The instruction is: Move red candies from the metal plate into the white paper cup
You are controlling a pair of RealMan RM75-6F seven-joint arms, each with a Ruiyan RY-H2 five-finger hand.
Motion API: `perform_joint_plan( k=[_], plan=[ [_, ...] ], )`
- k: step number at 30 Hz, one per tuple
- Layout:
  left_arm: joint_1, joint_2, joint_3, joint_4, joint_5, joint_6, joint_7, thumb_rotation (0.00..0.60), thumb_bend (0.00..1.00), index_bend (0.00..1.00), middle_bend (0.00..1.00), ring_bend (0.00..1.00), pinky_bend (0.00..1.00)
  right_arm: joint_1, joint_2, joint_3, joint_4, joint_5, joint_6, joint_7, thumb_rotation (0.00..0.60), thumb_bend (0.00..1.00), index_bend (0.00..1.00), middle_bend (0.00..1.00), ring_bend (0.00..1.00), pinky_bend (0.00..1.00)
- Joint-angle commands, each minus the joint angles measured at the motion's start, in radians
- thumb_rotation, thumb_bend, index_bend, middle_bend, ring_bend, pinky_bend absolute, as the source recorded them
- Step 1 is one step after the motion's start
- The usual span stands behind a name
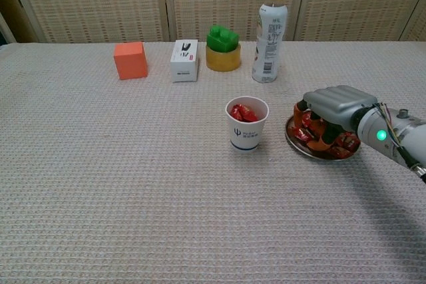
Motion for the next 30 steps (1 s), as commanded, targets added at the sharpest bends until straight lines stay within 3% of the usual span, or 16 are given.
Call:
perform_joint_plan(
  k=[1,12,24,30],
  plan=[
    [0.000,0.000,0.000,0.001,0.000,-0.001,-0.001,0.600,0.51,0.00,0.05,0.02,0.25,0.000,-0.006,0.001,0.009,-0.002,-0.002,0.002,0.600,0.25,0.45,0.78,0.83,1.00],
    [0.000,0.001,0.001,0.004,0.004,0.002,-0.007,0.600,0.51,0.00,0.05,0.02,0.25,-0.010,-0.003,0.005,-0.004,-0.018,0.021,0.000,0.600,0.25,0.57,0.79,0.85,1.00],
    [-0.003,-0.002,0.001,0.002,0.003,-0.003,0.003,0.600,0.51,0.00,0.05,0.02,0.25,-0.031,0.121,0.055,-0.241,-0.103,0.122,0.039,0.600,0.25,0.57,0.79,0.85,1.00],
    [-0.002,-0.003,0.001,0.000,0.002,-0.001,0.007,0.600,0.51,0.00,0.05,0.02,0.25,0.004,0.115,0.097,-0.310,-0.106,0.139,0.013,0.600,0.25,0.56,0.79,0.85,1.00]
  ],
)
